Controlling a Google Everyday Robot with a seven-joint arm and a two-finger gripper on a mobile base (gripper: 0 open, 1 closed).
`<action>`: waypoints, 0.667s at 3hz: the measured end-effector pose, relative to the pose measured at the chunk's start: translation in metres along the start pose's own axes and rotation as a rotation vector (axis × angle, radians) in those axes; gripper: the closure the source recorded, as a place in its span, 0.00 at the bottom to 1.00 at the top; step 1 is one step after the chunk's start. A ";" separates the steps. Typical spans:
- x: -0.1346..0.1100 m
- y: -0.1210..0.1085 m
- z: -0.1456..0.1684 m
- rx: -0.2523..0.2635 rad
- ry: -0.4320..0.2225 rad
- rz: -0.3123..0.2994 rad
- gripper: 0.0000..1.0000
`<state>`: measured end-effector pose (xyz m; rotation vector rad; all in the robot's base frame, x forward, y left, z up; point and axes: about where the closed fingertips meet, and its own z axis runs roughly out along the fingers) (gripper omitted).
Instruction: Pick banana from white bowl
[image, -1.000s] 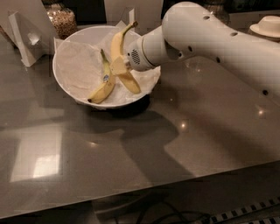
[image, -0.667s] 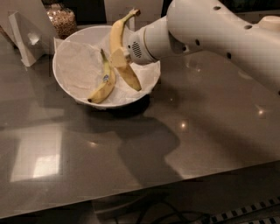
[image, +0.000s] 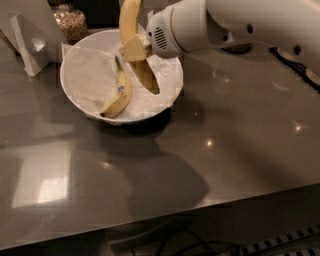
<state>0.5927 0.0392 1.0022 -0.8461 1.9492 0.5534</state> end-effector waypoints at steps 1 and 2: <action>0.017 0.009 -0.017 -0.062 0.036 -0.013 1.00; 0.042 0.022 -0.047 -0.155 0.086 -0.039 1.00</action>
Offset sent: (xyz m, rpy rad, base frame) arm -0.1022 -0.0625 -0.0271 -0.0574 0.1582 0.2795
